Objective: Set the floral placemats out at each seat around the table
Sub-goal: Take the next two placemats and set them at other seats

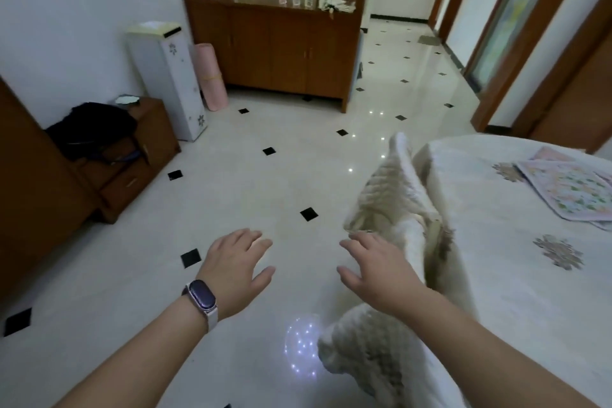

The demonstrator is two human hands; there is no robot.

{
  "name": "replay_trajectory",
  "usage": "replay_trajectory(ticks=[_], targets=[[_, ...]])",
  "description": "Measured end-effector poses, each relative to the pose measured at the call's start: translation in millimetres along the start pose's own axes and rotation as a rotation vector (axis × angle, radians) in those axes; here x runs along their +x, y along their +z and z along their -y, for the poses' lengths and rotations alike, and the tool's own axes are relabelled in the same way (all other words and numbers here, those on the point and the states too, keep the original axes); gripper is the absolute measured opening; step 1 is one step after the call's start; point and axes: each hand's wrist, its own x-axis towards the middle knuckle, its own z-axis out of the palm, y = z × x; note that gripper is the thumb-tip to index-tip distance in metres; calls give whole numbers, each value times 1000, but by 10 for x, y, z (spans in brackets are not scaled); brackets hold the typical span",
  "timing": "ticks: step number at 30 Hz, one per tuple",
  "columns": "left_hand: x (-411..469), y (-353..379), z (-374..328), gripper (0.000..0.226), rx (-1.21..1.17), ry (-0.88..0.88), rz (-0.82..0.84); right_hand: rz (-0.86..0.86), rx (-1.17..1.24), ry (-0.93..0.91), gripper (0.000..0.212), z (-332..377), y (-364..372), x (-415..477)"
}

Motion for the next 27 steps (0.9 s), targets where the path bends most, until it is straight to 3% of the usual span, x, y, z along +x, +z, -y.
replay_trajectory(ticks=[6, 12, 19, 27], targets=[[145, -86, 822, 51, -25, -49, -4, -39, -40, -79, 49, 560, 25, 686], [425, -89, 1190, 52, -50, -72, -21, -61, -75, -107, 47, 663, 48, 1274], [1146, -36, 1611, 47, 9, -35, 1, -29, -35, -108, 47, 462, 318, 2227], [2812, 30, 1949, 51, 73, -15, 35, -13, 27, -76, 51, -165, 336, 3725]])
